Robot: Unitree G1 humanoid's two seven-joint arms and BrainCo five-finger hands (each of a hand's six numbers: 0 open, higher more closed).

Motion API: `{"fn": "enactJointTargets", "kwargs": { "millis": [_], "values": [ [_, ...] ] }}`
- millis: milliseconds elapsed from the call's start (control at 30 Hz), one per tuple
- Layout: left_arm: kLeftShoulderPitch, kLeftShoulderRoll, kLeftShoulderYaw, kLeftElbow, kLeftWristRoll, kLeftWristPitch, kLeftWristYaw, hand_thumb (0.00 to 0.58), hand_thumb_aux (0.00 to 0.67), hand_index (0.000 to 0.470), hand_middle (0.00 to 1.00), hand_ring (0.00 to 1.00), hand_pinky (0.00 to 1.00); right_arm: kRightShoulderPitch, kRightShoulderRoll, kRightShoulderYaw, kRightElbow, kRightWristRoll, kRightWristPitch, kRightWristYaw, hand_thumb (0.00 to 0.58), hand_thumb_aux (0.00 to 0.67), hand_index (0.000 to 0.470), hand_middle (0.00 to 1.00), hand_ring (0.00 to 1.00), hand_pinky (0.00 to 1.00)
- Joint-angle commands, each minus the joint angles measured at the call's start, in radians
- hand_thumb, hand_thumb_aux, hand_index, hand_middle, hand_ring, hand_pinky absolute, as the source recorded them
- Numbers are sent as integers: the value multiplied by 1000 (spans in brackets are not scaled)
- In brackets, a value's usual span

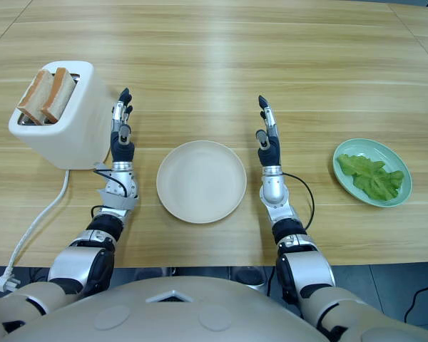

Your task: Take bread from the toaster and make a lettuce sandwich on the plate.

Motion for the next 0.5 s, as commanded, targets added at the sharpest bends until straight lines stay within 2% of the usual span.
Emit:
{"fn": "enactJointTargets", "kwargs": {
  "millis": [33,267,300,367,433,500],
  "values": [
    [14,-7,3,-10,-15,6,-15,0,0,0,0,0,0,16,2,5,-18,-23,-5,-13,0,0,0,0,0,0],
    [28,-3,-2,-35,23,6,4,0,0,0,0,0,0,15,0,13,-21,-80,4,-53,0,0,0,0,0,0],
    [45,20,-7,-98,119,10,68,0,0,0,0,0,0,16,1,15,-25,-84,4,-57,0,0,0,0,0,0],
    [116,68,28,-360,343,51,188,0,0,0,0,0,0,24,1,20,-38,-92,1,-60,0,0,0,0,0,0],
    [201,119,116,-662,522,155,261,0,0,0,0,0,0,37,-3,27,-46,-110,-2,-64,0,0,0,0,0,0],
    [272,171,228,-858,588,262,295,0,0,0,0,0,0,45,-6,33,-51,-117,-1,-66,0,0,0,0,0,0]
  ]
}}
